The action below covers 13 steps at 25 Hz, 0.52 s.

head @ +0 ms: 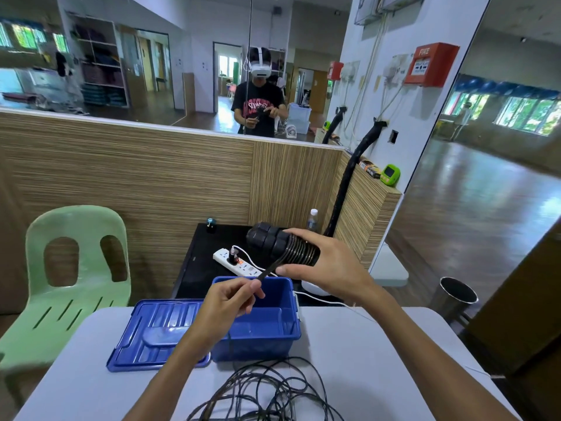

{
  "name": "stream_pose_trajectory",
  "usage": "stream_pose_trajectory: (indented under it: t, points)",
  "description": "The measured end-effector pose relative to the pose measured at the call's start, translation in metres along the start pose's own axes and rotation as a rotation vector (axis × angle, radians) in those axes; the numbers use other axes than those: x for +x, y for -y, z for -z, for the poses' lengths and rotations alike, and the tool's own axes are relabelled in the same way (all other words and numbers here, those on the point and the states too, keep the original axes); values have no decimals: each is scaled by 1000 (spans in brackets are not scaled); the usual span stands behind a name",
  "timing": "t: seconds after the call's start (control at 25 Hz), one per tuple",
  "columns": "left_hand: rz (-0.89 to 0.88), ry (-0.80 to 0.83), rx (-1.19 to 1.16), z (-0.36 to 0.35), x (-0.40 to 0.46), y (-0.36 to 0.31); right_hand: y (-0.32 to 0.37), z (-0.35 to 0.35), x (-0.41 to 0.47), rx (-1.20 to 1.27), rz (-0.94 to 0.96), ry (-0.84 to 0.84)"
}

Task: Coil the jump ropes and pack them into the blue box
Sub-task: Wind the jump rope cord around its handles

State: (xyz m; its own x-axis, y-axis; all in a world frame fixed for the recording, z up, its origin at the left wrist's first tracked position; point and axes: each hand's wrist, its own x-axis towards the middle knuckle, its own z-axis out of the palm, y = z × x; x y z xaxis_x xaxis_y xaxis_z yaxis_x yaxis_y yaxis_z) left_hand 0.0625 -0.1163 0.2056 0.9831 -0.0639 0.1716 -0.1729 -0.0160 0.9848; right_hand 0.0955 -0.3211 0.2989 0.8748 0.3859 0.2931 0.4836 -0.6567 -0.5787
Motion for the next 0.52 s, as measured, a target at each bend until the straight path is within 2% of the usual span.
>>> stream_pose_trajectory:
  t: [0.16, 0.36, 0.52]
  points:
    - [-26, 145, 52, -2, 14, 6, 6, -1, -10, 30, 37, 33]
    - [-26, 201, 246, 21, 46, 7, 4, 6, -20, 102, 62, 182]
    - [5, 417, 355, 40, 70, -30, 6, 5, -29, -131, 141, 316]
